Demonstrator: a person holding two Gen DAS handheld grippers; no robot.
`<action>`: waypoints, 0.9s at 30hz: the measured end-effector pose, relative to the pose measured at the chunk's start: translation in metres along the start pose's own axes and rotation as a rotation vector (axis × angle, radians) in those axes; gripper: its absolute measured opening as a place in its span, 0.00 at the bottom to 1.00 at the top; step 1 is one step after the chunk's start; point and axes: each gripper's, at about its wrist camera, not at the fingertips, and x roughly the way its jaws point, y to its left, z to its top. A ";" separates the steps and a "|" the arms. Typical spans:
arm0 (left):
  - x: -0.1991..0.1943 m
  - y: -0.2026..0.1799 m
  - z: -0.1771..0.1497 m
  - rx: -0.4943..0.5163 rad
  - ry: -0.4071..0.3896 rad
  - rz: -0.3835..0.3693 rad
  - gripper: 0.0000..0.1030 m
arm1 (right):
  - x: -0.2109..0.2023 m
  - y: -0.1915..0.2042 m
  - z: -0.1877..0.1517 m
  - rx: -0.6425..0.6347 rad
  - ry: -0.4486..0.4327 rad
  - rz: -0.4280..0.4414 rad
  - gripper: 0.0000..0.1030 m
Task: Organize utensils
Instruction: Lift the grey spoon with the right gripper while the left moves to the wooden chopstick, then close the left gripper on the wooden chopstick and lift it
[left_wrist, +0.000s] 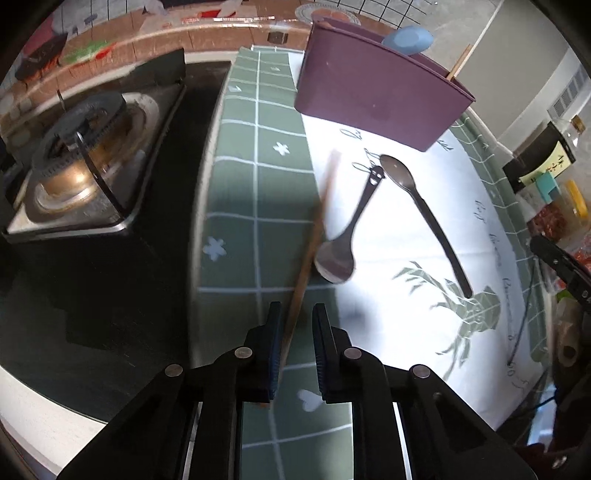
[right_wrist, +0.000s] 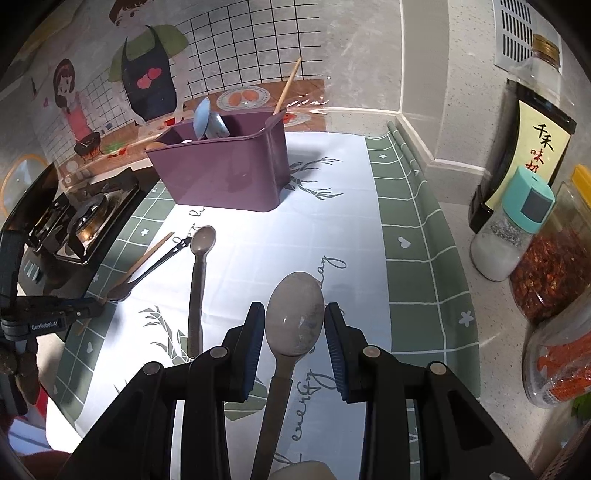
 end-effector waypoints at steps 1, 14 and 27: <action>0.000 -0.001 -0.001 -0.005 0.005 -0.010 0.16 | 0.001 0.000 0.001 -0.001 0.001 0.001 0.30; 0.008 0.001 0.022 -0.054 0.023 0.007 0.16 | 0.007 0.009 -0.001 -0.017 0.019 0.016 0.30; 0.031 0.004 0.079 -0.064 0.010 0.058 0.16 | 0.002 0.005 -0.008 0.001 0.017 -0.002 0.30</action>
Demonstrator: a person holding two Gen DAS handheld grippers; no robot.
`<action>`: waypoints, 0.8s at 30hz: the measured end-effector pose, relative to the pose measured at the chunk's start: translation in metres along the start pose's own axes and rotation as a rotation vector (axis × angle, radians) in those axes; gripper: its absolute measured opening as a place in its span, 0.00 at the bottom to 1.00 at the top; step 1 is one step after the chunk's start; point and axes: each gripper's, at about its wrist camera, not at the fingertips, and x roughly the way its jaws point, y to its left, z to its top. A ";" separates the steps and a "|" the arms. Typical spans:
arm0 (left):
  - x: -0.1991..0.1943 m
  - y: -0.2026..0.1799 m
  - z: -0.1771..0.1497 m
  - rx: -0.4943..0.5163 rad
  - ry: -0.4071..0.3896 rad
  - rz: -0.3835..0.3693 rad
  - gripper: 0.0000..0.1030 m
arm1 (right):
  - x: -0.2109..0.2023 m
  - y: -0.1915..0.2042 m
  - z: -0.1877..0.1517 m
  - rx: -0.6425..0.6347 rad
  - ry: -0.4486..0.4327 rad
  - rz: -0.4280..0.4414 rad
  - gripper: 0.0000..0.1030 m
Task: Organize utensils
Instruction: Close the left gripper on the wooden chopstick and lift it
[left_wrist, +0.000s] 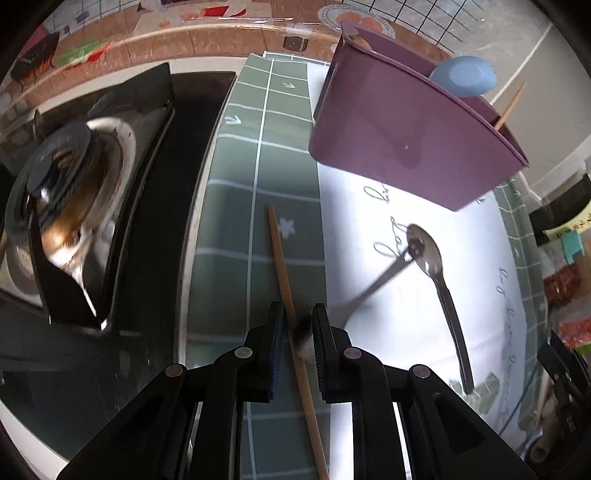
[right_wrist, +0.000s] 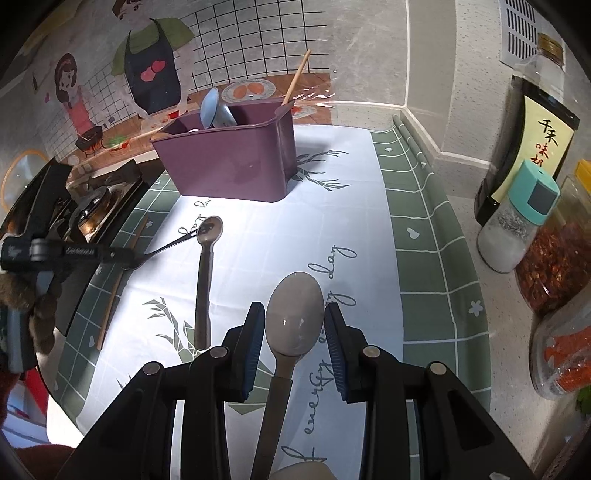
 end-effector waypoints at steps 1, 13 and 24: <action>0.002 -0.001 0.004 0.008 -0.001 0.011 0.16 | 0.000 -0.001 0.000 0.004 0.001 -0.004 0.30; -0.001 -0.006 -0.001 0.021 -0.075 0.013 0.05 | -0.006 0.004 0.004 0.003 -0.039 -0.018 0.30; -0.109 -0.009 -0.037 -0.030 -0.305 -0.155 0.05 | -0.015 0.009 0.025 -0.008 -0.105 0.014 0.29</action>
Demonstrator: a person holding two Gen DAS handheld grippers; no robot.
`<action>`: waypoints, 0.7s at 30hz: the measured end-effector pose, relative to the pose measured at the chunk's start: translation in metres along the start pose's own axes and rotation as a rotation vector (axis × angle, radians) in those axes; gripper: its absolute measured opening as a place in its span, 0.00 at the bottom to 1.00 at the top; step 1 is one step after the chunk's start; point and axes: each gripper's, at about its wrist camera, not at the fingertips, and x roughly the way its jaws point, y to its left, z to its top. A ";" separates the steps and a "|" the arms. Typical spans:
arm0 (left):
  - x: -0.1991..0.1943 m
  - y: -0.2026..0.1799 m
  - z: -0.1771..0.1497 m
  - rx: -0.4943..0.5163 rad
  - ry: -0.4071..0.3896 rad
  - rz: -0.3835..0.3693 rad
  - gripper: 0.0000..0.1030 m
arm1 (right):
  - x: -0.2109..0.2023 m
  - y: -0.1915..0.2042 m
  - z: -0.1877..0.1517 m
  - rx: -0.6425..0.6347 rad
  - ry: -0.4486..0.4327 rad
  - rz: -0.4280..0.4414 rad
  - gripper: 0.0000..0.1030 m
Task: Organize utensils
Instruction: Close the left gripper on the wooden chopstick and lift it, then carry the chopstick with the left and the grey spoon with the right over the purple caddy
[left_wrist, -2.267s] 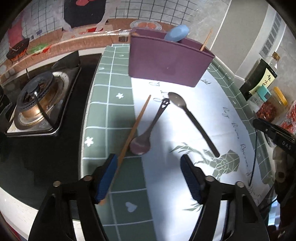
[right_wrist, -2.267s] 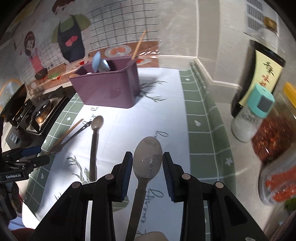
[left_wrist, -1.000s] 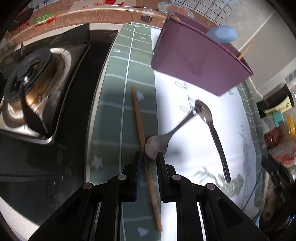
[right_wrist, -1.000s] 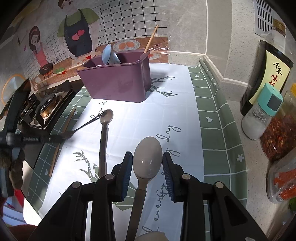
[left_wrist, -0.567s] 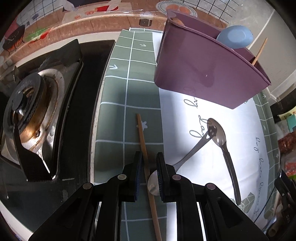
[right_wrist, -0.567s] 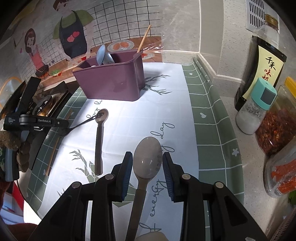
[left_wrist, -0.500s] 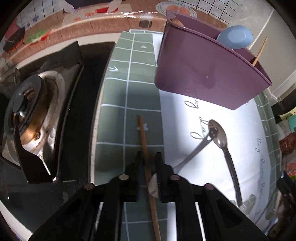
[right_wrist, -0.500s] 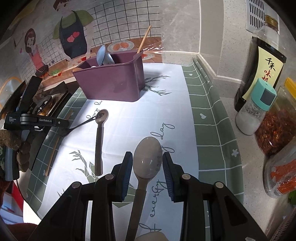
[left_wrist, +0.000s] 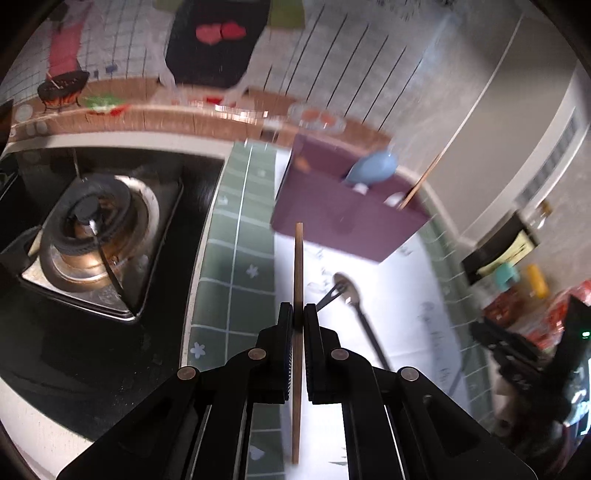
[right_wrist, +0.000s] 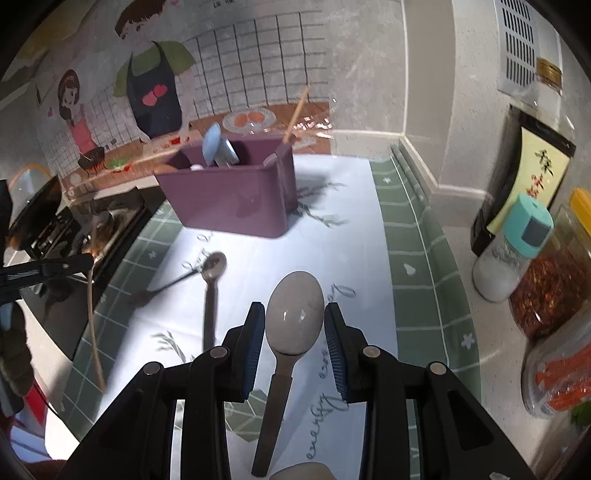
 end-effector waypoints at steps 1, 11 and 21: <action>-0.006 -0.001 0.001 0.004 -0.015 -0.004 0.05 | -0.002 0.003 0.003 -0.011 -0.013 0.005 0.29; -0.042 -0.018 0.005 0.039 -0.094 -0.021 0.05 | -0.011 0.023 0.015 -0.069 -0.059 0.027 0.29; -0.063 -0.032 0.014 0.094 -0.150 -0.033 0.05 | -0.027 0.030 0.027 -0.088 -0.110 0.013 0.29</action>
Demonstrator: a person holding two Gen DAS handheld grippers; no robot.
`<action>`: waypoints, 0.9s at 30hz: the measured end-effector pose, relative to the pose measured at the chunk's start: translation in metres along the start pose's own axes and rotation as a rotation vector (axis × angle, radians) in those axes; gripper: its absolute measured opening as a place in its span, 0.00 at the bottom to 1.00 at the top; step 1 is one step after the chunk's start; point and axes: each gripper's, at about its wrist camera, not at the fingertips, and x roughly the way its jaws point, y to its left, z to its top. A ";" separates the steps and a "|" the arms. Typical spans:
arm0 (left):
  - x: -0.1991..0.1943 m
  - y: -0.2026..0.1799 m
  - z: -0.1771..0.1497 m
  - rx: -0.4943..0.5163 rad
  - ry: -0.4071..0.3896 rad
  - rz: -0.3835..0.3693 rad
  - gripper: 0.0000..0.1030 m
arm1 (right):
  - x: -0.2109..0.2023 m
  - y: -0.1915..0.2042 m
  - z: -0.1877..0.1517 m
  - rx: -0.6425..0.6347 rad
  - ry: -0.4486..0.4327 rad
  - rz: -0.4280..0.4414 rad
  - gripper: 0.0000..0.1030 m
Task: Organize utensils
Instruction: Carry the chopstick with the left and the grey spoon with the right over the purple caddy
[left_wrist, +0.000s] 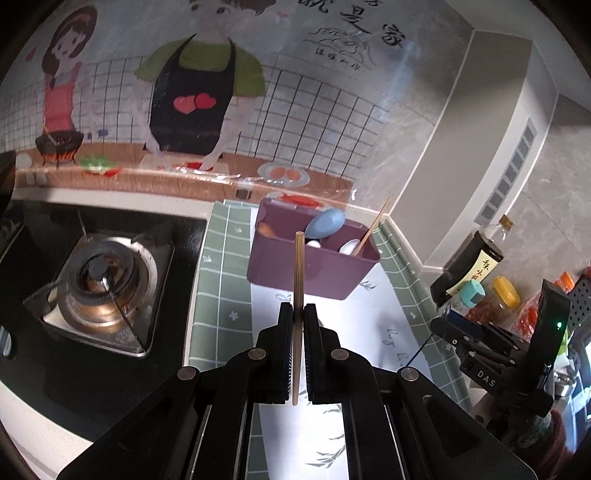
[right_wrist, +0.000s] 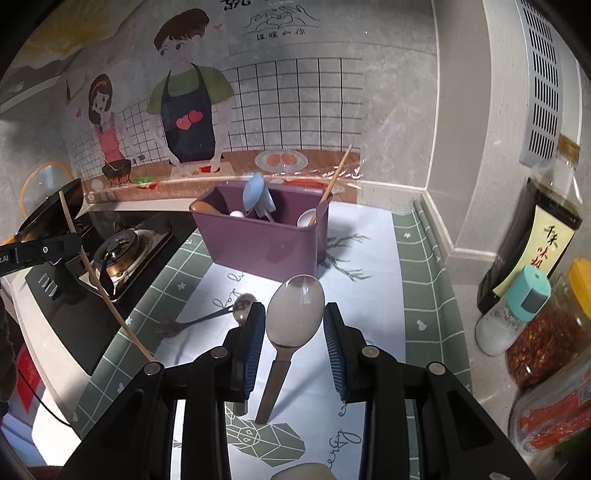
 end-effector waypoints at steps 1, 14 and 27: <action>-0.002 -0.002 0.003 0.008 -0.014 0.006 0.05 | -0.002 0.000 0.003 0.001 -0.007 0.002 0.28; -0.073 -0.059 0.141 0.200 -0.370 -0.050 0.05 | -0.112 0.025 0.165 -0.114 -0.439 -0.072 0.28; 0.004 -0.022 0.182 0.121 -0.292 -0.083 0.05 | -0.035 0.012 0.204 -0.086 -0.329 -0.128 0.28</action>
